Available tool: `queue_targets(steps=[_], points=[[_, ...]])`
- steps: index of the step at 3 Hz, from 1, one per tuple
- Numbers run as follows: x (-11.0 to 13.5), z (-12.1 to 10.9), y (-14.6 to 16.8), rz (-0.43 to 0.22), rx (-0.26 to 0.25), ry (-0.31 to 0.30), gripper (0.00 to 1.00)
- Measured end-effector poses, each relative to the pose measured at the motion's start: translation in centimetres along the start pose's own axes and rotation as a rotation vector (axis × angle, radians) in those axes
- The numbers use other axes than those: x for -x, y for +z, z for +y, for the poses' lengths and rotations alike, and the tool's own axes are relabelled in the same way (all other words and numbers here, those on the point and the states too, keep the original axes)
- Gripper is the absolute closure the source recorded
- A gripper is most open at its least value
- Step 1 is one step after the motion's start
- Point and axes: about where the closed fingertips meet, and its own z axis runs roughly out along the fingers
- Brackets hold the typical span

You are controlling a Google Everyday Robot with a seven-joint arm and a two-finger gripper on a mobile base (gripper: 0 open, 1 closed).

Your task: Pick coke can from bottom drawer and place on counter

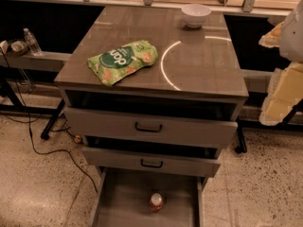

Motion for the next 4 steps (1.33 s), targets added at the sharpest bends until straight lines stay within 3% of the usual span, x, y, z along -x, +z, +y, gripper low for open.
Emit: queue_targets(steps=[1,2,3,4], points=[[0.0,0.0,0.0,0.0,0.0,0.0,0.0],[-3.7,0.4,2.7,0.008,0.012,0.043,0.0],[-7.5,3.0,10.1,-0.048,0.074,0.07,0.0],[-8.6,4.9,15.2,-0.093,0.121,0.065,0.0]])
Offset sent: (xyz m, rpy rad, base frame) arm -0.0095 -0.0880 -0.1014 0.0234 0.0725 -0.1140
